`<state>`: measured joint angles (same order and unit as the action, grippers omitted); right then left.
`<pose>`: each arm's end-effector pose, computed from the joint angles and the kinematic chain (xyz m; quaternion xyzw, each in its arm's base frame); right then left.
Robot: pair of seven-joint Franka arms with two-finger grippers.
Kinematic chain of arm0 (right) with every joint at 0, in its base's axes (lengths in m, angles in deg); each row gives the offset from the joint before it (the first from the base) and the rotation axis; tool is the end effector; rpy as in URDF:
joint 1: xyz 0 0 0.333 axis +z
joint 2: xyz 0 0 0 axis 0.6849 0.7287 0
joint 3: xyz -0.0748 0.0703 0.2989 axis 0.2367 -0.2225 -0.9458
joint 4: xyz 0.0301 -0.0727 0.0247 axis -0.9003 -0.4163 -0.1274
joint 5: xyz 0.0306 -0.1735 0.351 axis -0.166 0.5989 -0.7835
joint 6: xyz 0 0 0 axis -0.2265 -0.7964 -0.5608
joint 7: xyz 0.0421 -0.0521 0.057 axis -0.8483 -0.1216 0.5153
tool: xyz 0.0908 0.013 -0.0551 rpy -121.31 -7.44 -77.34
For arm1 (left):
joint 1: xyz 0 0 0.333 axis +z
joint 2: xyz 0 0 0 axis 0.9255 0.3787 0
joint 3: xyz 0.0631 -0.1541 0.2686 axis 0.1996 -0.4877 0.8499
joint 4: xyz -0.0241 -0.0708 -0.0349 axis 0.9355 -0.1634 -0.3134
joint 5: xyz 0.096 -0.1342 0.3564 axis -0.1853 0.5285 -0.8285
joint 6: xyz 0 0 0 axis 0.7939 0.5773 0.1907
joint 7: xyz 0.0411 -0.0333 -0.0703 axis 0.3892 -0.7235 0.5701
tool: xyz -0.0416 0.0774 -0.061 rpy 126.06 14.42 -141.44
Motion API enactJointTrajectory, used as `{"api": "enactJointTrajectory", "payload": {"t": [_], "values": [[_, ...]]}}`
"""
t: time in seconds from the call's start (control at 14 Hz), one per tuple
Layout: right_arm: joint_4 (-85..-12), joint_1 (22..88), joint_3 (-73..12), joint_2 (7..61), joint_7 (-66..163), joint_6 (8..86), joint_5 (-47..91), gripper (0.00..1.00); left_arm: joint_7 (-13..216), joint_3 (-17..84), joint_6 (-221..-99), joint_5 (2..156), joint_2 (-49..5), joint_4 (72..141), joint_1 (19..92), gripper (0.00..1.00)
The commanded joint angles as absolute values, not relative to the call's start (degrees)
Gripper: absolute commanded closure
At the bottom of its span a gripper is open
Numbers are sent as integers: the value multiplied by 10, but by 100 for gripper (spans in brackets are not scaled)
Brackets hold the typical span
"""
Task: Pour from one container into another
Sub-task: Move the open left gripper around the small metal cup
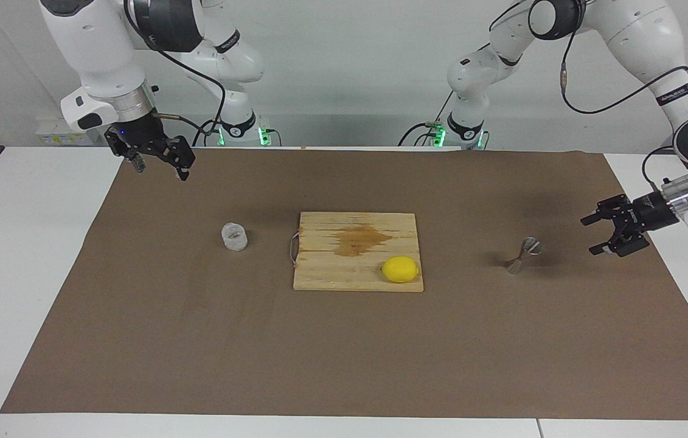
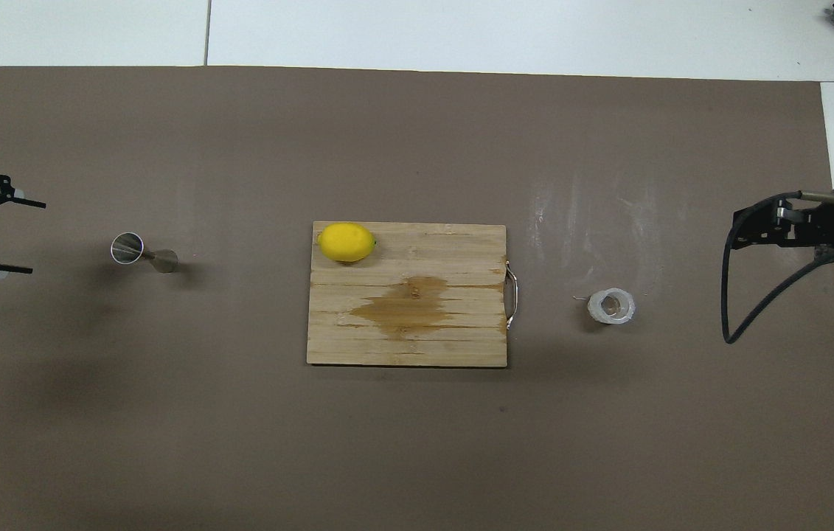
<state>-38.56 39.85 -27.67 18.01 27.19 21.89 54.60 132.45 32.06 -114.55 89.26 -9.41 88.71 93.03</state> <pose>0.5516 0.0085 0.6048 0.9944 -0.1042 -0.0038 0.0184 0.6098 0.1746 0.4020 0.7362 0.5753 -0.2410 0.2624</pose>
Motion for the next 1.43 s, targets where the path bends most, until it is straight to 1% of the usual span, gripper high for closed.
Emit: {"api": "enactJointTrajectory", "payload": {"t": [0.0, 0.14, 0.29, 0.43, 0.64, 0.86, 1.36], "values": [[-386, 391, -279, 177, 280, 217, 535, 0, 1371, 314, -1123, 950, -69, 895, 953, 0], [-386, 391, -279, 178, 280, 217, 535, 0, 1369, 312, -1111, 962, -47, 896, 963, 0], [-386, 391, -278, 177, 280, 217, 535, 0, 1366, 309, -1079, 1008, -18, 896, 981, 0], [-386, 391, -278, 177, 280, 217, 535, 0, 1356, 307, -1066, 1038, 1, 909, 985, 0], [-386, 391, -279, 178, 280, 217, 535, 0, 1310, 307, -1047, 1077, 17, 944, 984, 0], [-386, 391, -278, 177, 280, 217, 535, 0, 1298, 307, -1042, 1082, 21, 947, 986, 0], [-386, 391, -279, 177, 280, 217, 535, 0, 1243, 307, -1043, 1142, 34, 984, 973, 0]]}}
